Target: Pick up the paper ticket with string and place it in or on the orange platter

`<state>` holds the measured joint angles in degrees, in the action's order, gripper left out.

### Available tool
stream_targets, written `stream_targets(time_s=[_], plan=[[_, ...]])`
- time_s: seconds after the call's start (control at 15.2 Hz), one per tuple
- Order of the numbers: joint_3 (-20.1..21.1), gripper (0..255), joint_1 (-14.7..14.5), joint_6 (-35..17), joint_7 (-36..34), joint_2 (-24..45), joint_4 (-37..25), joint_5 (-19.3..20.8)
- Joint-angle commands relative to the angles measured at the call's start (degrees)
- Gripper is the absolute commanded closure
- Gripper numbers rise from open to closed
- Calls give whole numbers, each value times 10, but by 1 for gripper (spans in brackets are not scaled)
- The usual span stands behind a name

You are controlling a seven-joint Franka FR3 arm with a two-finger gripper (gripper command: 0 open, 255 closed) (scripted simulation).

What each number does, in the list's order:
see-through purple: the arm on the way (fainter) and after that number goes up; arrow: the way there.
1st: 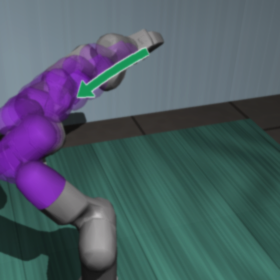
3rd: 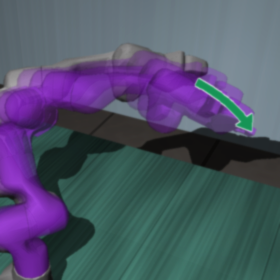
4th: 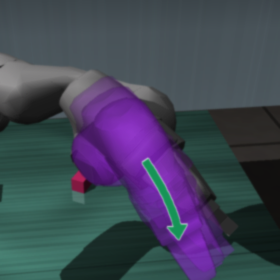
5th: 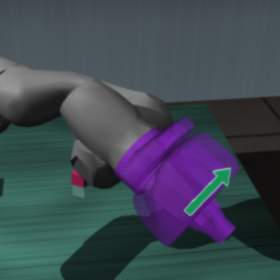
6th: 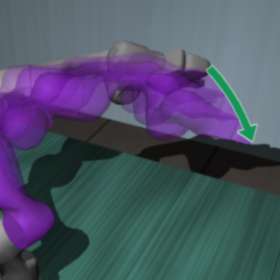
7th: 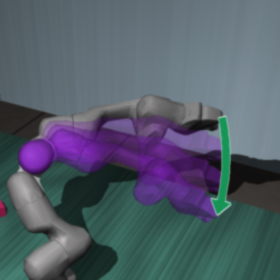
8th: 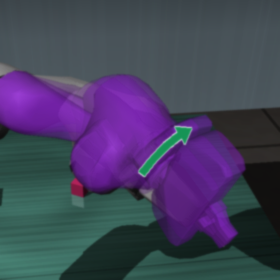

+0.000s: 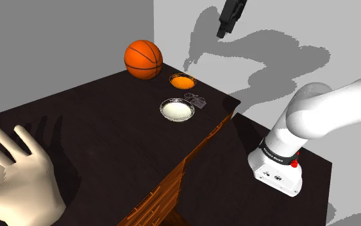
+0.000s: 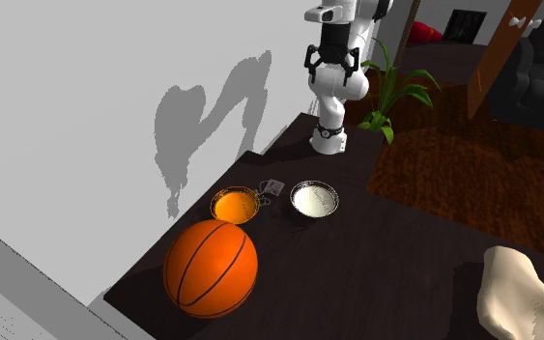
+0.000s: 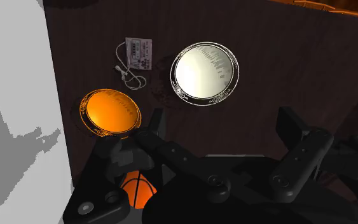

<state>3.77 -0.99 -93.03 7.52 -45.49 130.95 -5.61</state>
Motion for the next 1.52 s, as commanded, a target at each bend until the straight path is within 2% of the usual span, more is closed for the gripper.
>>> stream_targets(time_s=[0.0,0.73,1.45], plan=[[0,0,0,0,0,0,0,0],[-42,0,52,-158,-23,115,90,-5],[-90,0,92,-316,-29,288,124,-33]])
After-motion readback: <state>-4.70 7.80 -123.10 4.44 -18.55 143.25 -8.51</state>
